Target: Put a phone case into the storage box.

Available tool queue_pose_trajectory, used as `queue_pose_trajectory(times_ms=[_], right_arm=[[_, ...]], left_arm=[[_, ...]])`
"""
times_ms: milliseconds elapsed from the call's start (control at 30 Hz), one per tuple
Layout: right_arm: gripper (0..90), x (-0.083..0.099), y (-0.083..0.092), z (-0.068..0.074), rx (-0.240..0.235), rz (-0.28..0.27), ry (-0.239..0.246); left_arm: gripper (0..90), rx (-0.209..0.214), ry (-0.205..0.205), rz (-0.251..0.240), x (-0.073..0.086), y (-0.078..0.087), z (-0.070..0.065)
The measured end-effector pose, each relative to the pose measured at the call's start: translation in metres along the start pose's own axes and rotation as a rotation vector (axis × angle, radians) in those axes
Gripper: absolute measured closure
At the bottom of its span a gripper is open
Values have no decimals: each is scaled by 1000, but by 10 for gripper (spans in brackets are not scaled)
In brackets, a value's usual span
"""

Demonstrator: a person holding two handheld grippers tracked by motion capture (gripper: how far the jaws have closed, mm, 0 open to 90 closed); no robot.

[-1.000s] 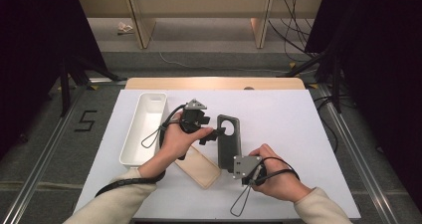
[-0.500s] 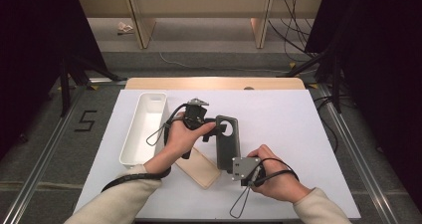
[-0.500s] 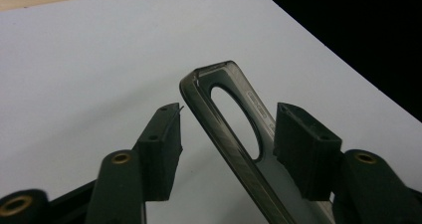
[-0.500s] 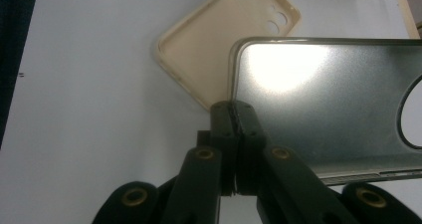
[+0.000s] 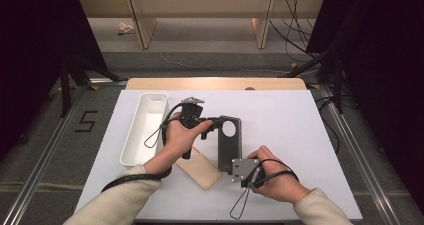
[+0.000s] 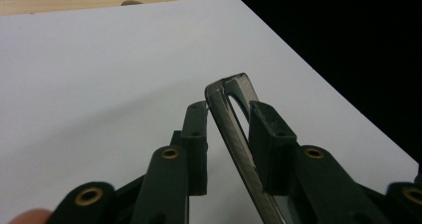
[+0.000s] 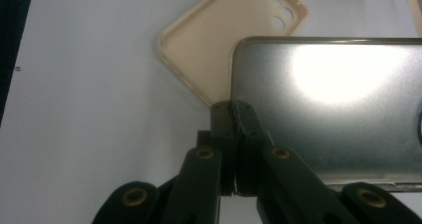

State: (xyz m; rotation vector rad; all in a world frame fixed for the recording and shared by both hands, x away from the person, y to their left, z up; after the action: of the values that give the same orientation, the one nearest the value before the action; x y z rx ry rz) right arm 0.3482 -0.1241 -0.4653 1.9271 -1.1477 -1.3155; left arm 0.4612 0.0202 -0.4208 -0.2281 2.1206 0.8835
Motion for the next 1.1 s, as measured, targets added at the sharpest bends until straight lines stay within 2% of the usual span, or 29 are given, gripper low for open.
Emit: queue_pose_trajectory(times_ms=[200, 333, 433, 500, 533, 633, 767, 867, 900, 967, 1000, 1100], right_arm=[[897, 0, -3, 0, -2, 11, 2], [896, 1, -5, 1, 0, 19, -1], [892, 1, -6, 1, -3, 24, 2], [882, 2, -7, 0, 7, 26, -7], [859, 3, -6, -1, 6, 13, -23], [833, 3, -3, -3, -2, -10, -45], [795, 1, -1, -4, 7, -28, -57], [751, -1, 1, -3, 9, -44, -75], [717, -4, 4, -4, 21, -80, -92], [703, -5, 5, -5, 29, -90, -97], [670, -6, 8, -8, 41, -115, -124], [644, -7, 10, -9, 46, -136, -149]], left_arm=[[758, 58, 56, -42, -3, 4, -5], [793, 101, 63, -56, -4, 6, -14], [803, 110, 49, -58, -5, 7, -19], [818, 91, 3, -62, -6, 7, -21], [881, 78, -26, -74, -5, 8, -21], [880, 87, -34, -81, -5, 9, -22], [881, 59, -80, -98, -7, 12, -22], [882, 55, -84, -107, -8, 13, -22], [882, 46, -88, -115, -9, 14, -21], [883, 41, -92, -117, -9, 14, -21], [883, 31, -99, -123, -9, 15, -20], [883, 19, -102, -127, -9, 15, -19]])
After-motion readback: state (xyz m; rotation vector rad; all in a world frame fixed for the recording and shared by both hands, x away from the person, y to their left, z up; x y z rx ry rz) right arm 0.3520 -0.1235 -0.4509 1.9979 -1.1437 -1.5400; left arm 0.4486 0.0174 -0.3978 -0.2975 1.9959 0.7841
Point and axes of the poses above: each handheld gripper's, and its own axes: y roughly backward along the jaws, x roughly out of its underside, z roughly to its left, the point moved 5 cm from there along -y, roughly forward along the jaws, and after that the axes turned 1 degree about z, right-handed, at the moved point
